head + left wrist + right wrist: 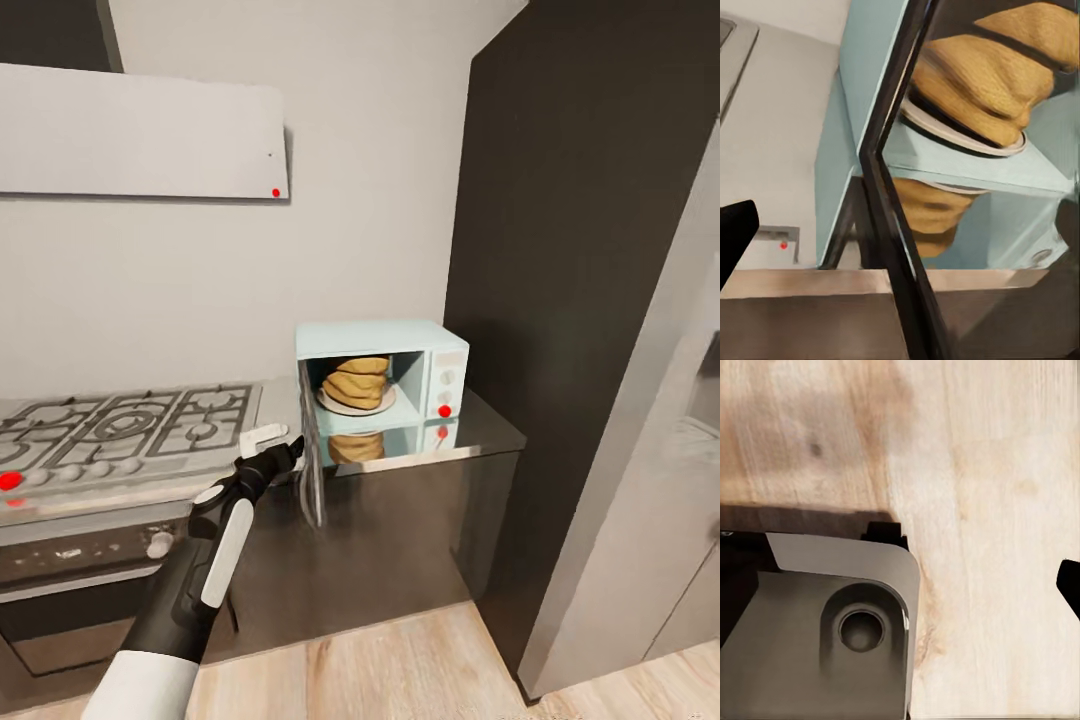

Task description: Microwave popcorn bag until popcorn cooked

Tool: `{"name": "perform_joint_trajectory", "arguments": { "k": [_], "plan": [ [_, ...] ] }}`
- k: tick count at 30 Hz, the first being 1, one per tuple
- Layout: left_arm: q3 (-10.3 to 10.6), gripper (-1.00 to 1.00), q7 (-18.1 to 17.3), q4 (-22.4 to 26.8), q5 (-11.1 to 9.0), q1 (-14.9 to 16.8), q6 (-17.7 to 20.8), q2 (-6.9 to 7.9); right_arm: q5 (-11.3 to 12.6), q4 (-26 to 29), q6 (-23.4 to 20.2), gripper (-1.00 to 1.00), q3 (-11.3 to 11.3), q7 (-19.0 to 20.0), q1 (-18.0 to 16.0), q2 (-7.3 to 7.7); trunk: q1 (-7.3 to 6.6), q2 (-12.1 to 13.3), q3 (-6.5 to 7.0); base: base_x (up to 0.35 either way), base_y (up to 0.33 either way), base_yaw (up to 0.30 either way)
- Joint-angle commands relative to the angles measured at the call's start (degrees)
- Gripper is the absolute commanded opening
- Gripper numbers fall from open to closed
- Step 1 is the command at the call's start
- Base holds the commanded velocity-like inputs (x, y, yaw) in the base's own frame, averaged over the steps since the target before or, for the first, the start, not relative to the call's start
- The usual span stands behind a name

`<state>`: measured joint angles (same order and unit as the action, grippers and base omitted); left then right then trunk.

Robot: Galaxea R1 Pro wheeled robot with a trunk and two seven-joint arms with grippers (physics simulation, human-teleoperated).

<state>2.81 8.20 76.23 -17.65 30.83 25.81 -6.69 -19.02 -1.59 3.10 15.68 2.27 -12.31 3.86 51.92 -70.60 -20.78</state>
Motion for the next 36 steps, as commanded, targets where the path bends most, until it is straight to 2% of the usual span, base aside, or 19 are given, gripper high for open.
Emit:
{"name": "perform_joint_trajectory", "arguments": {
  "k": [1,10,15,23,25,28,31,36],
  "plan": [
    [0.1,1.0,0.48,0.08,-0.82,0.02,0.2,0.01,-0.42,-0.17,0.32,1.0,0.48,0.11,-0.08,-0.02,0.0,-0.04,-0.07,0.0,0.0,-0.253],
    [0.37,1.0,0.65,0.14,-0.72,0.02,0.2,-0.18,-0.49,-0.17,0.4,1.0,0.49,0.1,-0.08,-0.08,0.0,-0.04,-0.07,0.0,0.0,-0.253],
    [4.49,1.0,0.82,0.14,-0.71,0.02,0.2,-0.25,-0.49,-0.17,0.41,1.0,0.49,0.1,-0.08,-0.08,0.0,-0.04,-0.07,0.0,0.0,-0.253],
    [5.08,1.0,0.88,0.21,-0.54,0.02,0.2,-0.23,-0.49,-0.17,0.41,1.0,0.49,0.1,-0.08,-0.08,0.0,-0.04,-0.07,0.0,0.0,-0.253],
    [5.1,1.0,2.73,0.16,-0.58,0.02,0.2,-0.29,-0.49,-0.17,0.41,1.0,0.5,0.1,-0.08,-0.14,0.0,-0.04,-0.07,0.0,0.0,-0.253],
    [5.15,1.0,8.01,0.18,-0.88,0.02,0.2,-0.34,-0.49,-0.17,0.41,1.0,0.5,0.1,-0.08,-0.11,0.0,-0.04,-0.07,0.0,0.0,-0.202],
    [5.11,1.0,8.74,0.15,-0.9,0.02,0.2,-0.36,-0.49,-0.17,0.41,1.0,0.62,0.1,-0.08,-0.04,0.0,-0.04,-0.07,0.0,0.0,-0.029],
    [5.14,1.0,8.85,0.14,-1.04,0.02,0.18,-1.19,-0.52,-0.17,2.33,1.0,2.18,0.1,-0.08,0.34,0.0,-0.04,-0.07,0.0,0.0,-0.002]
  ]
}}
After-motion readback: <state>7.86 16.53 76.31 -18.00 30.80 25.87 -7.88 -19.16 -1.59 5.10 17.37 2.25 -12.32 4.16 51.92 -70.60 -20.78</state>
